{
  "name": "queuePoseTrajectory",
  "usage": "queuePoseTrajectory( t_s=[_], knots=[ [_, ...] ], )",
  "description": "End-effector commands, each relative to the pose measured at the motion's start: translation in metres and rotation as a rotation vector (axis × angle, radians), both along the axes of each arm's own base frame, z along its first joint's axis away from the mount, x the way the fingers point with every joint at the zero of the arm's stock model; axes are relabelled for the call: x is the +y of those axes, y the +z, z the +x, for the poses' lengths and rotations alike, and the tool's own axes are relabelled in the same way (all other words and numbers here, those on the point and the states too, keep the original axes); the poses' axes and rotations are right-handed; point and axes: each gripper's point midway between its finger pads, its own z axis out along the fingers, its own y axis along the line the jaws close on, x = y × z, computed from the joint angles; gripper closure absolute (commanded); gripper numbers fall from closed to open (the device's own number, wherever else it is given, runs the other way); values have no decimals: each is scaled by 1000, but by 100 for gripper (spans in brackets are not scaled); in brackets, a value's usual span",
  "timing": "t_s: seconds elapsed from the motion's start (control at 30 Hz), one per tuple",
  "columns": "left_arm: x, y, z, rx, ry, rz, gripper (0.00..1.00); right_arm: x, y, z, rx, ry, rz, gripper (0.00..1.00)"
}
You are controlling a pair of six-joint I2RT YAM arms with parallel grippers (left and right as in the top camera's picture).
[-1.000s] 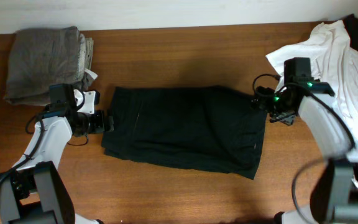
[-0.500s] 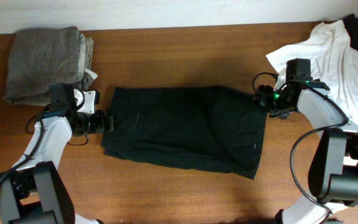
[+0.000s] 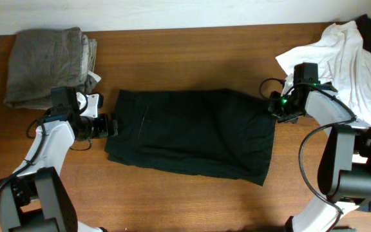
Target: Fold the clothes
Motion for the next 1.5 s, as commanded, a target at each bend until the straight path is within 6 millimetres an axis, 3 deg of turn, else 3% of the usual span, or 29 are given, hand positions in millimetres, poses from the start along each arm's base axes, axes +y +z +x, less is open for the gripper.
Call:
queuePoseTrajectory(
  t_s=[0.0,0.1,0.13,0.2,0.37,0.47,0.5,0.53,0.57,0.63,0.67,0.7,0.73,0.77,0.87,0.97,1.0,1.03,1.1,1.13,1.17,1.23,1.33,1.47],
  knots=[
    [0,15,7,-45,0,-7,1,-4,21,17,-34,-7,3,96],
    [0,15,7,-45,0,-7,1,-13,51,29,-43,-20,-43,96],
    [0,15,7,-45,0,-6,1,-21,71,36,-53,-32,-82,96],
    [0,15,7,-45,0,-6,1,-32,85,41,-61,-52,-144,96],
    [0,15,7,-46,0,-7,1,-52,65,27,4,-90,-256,96],
    [0,15,7,-46,0,-7,1,-78,57,24,20,-178,-386,92],
    [0,15,7,-46,0,-7,1,-85,56,22,32,-214,-419,83],
    [0,15,7,-45,0,-8,1,-97,57,14,62,-317,-466,60],
    [-3,15,5,-36,-5,-25,1,-97,64,13,72,-327,-446,17],
    [-11,18,4,-38,-21,-72,1,-96,83,11,92,-315,-432,7],
    [-17,23,5,-53,-33,-103,1,-96,98,10,98,-306,-433,6],
    [-21,30,7,-74,-44,-125,1,-94,114,6,111,-301,-427,8],
    [-27,49,12,-120,-63,-156,1,-81,134,0,133,-277,-360,34],
    [-35,67,15,-165,-88,-193,1,-66,143,-2,137,-227,-288,47],
    [-77,122,13,-297,-225,-428,1,-18,154,-4,108,-56,-49,64],
    [-82,128,14,-317,-246,-448,1,1,157,-13,126,23,-17,68],
    [-88,133,12,-323,-268,-475,1,11,158,-23,153,70,-17,75],
    [-97,135,11,-330,-302,-472,1,21,159,-36,191,121,-30,96],
    [-117,125,11,-305,-344,-375,4,41,156,-44,220,181,-53,96],
    [-130,112,9,-271,-352,-273,57,57,153,-47,225,222,-57,96],
    [-137,96,9,-222,-303,-143,79,76,146,-54,245,273,-63,96],
    [-138,84,7,-184,-234,-12,86,86,127,-65,308,263,-110,96],
    [-133,75,1,-127,-192,3,100,93,90,-85,386,285,-108,96],
    [-132,34,-6,6,-194,20,100,99,35,-111,457,289,-51,96]
  ],
)
